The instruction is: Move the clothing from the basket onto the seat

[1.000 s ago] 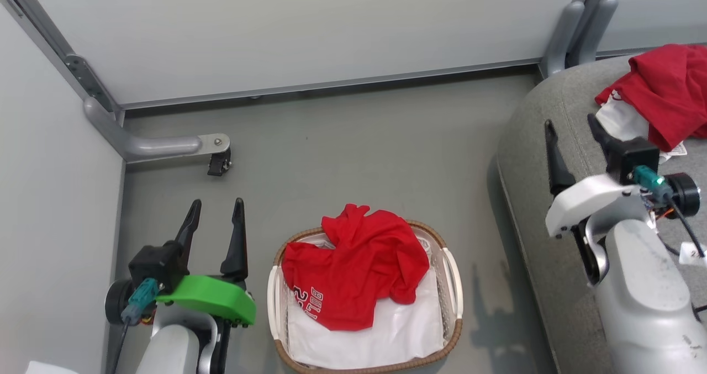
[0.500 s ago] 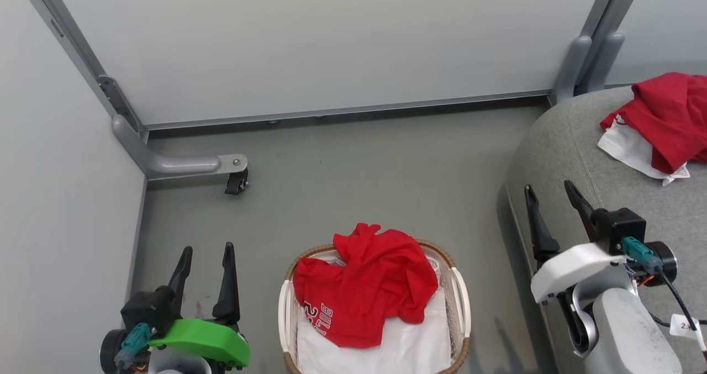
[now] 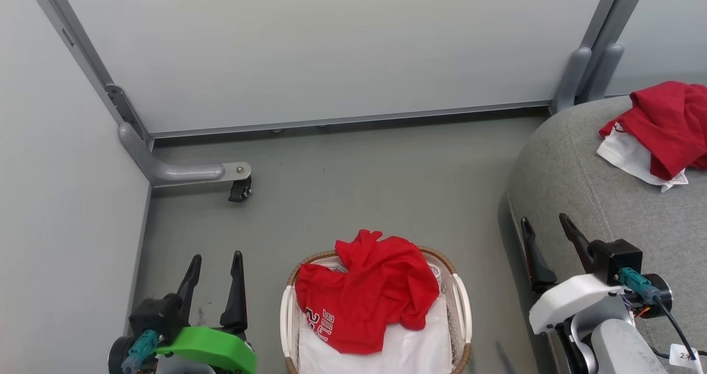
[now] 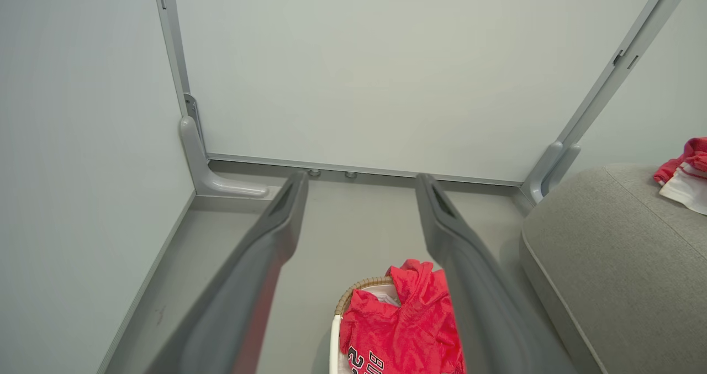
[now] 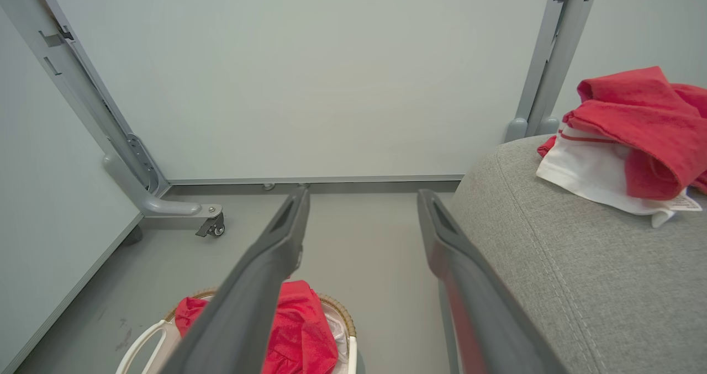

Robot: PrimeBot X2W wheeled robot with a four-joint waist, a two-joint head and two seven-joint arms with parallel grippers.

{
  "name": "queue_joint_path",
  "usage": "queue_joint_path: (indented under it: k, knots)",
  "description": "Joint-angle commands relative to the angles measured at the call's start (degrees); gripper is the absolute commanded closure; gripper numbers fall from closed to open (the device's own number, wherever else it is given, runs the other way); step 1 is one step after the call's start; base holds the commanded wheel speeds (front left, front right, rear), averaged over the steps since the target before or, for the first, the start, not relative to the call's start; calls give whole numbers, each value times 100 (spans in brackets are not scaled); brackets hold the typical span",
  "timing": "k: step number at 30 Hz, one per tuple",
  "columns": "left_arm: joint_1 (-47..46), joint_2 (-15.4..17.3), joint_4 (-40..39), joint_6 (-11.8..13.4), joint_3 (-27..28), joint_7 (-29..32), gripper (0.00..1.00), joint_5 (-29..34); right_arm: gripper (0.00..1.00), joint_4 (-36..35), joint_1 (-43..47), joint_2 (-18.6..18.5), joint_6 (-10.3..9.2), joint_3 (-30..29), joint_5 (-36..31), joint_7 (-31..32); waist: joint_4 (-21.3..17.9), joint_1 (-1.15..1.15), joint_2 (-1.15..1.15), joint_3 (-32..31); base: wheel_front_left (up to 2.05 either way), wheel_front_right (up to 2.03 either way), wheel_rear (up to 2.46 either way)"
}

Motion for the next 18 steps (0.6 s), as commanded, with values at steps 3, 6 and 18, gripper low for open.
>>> queue_joint_path:
  k: [3, 6, 18]
  knots:
    - [50, 5, -8, -10, -23, -3, 0, -8, 0, -20, 66, -21, -8, 25, 52, -26, -11, 1, 0, -4, 0, 0, 0]
    - [38, 4, -1, -10, -41, -3, 0, -6, 0, -22, 74, -21, -8, 37, 66, -26, -9, 1, 0, -9, 0, 0, 0]
    - [7, 5, 17, -11, -51, -3, 0, 4, 0, -5, 38, -21, -8, 81, 115, -26, -10, 1, 0, -3, 0, 0, 0]
